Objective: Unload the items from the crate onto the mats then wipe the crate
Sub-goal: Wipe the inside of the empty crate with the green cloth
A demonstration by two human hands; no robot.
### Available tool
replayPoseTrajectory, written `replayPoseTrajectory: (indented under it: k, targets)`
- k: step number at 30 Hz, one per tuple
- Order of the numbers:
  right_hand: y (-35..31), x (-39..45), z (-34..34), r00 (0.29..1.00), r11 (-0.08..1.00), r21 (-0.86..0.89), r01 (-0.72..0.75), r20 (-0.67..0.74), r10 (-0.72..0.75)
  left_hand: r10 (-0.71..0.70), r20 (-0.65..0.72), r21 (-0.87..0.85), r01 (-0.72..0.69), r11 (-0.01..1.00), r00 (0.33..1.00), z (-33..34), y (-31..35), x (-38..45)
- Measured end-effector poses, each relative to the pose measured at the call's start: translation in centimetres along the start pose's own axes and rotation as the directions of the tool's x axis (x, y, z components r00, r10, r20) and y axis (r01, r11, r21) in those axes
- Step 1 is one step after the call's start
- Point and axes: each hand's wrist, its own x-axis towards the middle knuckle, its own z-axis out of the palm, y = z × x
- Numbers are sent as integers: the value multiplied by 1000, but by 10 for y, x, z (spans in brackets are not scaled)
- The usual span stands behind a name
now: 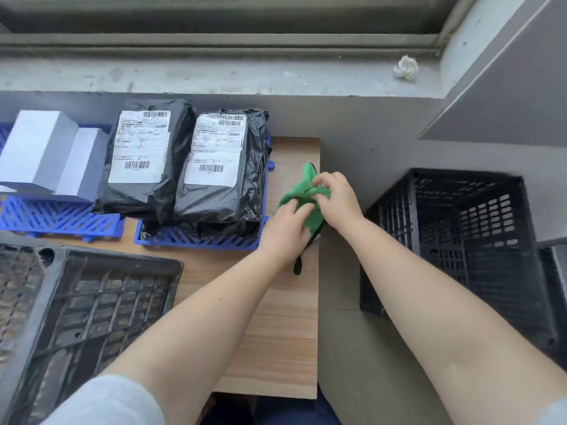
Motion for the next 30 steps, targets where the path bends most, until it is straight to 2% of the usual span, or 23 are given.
replayPoseTrajectory:
  k: [2, 5, 10, 14, 16, 19, 23, 25, 27, 29, 30]
  targets:
    - [-14, -13, -15, 998, 996, 85, -12, -61, 17, 26, -66, -32, -28, 999, 997, -14, 6, -7]
    - [-39, -30, -38, 991, 994, 111, 22, -130, -7, 34, -152, -152, -58, 987, 988, -37, 15, -18]
    - [-93, -63, -69, 981, 994, 83, 67, -188, -51, -91, -232, -389, -6, 921, 968, -91, 27, -35]
    - [-152, -88, -67, 960, 988, 16, 154, -238, -146, -89, -248, -425, -25, 905, 965, -145, 21, -51]
    - [-183, -102, -59, 947, 979, -2, 202, -255, -196, -95, -213, -439, -8, 899, 973, -171, 11, -65]
    - [-232, -123, -43, 927, 965, -7, 263, -275, -254, -124, -164, -531, 18, 847, 979, -208, -10, -96]
    - [-286, -151, -16, 883, 944, 50, 326, -372, -286, -119, -199, -667, -45, 744, 973, -249, -43, -145]
    - [-307, -165, 3, 857, 938, 131, 322, -461, -230, -117, -209, -746, -81, 661, 971, -265, -61, -168]
    - [-320, -174, 25, 851, 941, 244, 234, -519, -77, -114, -206, -816, -106, 568, 972, -279, -76, -190]
    - [-330, -179, 47, 881, 887, 460, 50, -438, 177, -126, -217, -850, -124, 512, 968, -290, -90, -210]
    - [-333, -182, 58, 898, 811, 585, -30, -341, 278, -137, -223, -861, -129, 491, 965, -293, -97, -219]
